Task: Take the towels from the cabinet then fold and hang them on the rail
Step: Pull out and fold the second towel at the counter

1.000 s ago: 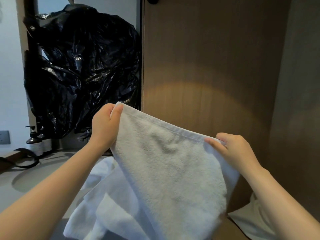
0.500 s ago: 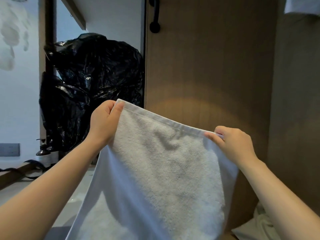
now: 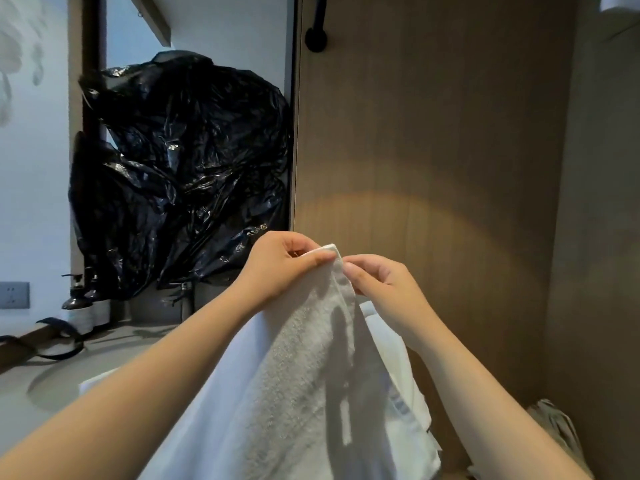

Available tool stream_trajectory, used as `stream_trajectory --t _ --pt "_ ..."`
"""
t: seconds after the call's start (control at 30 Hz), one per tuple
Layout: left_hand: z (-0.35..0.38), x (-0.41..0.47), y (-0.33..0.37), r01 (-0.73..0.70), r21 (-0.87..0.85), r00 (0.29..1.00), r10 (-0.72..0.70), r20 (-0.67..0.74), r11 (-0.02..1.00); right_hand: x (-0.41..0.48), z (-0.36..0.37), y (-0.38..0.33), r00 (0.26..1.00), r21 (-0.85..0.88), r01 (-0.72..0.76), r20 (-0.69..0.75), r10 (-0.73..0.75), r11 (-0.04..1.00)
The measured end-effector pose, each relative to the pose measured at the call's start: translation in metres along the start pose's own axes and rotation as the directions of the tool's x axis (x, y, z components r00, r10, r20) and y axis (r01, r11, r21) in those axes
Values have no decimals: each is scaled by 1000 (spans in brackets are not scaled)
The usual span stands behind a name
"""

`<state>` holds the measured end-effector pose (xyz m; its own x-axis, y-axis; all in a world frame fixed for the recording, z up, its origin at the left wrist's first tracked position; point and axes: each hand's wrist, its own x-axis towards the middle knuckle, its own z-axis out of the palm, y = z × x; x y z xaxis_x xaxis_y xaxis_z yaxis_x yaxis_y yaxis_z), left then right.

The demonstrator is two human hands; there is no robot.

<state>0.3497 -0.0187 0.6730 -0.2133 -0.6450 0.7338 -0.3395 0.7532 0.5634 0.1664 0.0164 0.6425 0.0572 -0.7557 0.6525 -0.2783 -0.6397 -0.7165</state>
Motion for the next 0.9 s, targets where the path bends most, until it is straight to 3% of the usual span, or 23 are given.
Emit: stream_trajectory --t 0.17,0.3,0.4,0.5,0.6,0.77,0.9 --pt "1 -4 -10 74 -118 995 -65 78 990 6 7 9 1000 -92 -30 -9 30 995" --pt "-10 -28 -39 202 -90 965 -183 188 975 7 5 17 981 -100 -71 -187 51 992" --pt "-13 -44 -53 241 -73 963 -229 145 968 7 0 17 986 -84 -145 -92 137 986" --pt "-9 -46 -50 215 -85 974 -207 91 973 5 8 15 996 -88 -92 3 93 992" --pt "-8 -46 -42 156 -123 987 -151 50 980 2 9 18 987 -86 -41 -159 27 995" --pt "-9 -66 -42 23 -71 989 -13 147 997 -8 -8 28 944 -82 -60 -327 30 995" --pt "-6 -84 -54 73 -43 965 -60 254 996 -18 -24 37 926 -108 -75 -375 29 991"
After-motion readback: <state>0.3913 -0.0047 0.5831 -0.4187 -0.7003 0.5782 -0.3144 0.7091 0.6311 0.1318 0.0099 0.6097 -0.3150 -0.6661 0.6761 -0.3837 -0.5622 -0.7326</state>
